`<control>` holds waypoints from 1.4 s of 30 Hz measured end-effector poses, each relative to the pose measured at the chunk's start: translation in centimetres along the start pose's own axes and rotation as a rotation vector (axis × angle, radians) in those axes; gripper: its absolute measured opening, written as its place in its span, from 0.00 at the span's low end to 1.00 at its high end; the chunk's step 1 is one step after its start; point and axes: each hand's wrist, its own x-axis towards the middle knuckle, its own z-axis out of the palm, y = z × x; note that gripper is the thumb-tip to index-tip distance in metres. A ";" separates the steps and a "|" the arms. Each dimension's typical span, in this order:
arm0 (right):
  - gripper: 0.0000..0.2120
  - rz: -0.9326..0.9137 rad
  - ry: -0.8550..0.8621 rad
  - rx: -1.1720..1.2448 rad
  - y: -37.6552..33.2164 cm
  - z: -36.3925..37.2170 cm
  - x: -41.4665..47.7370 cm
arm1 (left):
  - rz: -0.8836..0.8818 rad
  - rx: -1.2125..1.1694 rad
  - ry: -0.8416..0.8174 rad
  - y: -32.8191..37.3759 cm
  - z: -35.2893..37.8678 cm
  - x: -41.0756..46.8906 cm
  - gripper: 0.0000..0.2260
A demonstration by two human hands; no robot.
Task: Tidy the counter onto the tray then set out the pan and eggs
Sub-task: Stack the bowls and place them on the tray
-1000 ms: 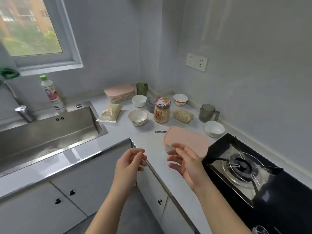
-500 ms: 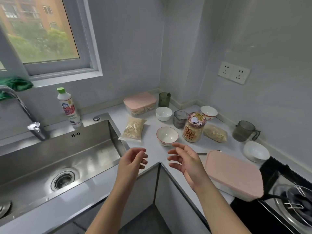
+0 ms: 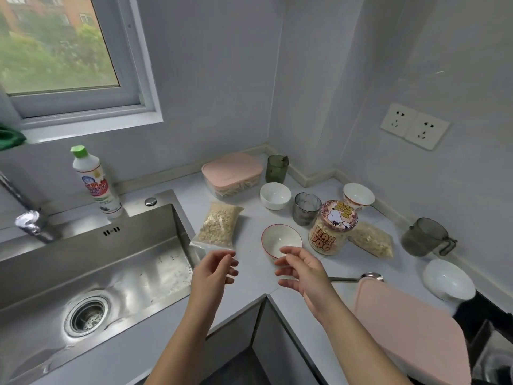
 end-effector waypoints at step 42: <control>0.14 0.085 0.180 -0.093 -5.3 -4.2 15.2 | -0.302 -0.031 -0.393 1.2 14.4 19.2 0.10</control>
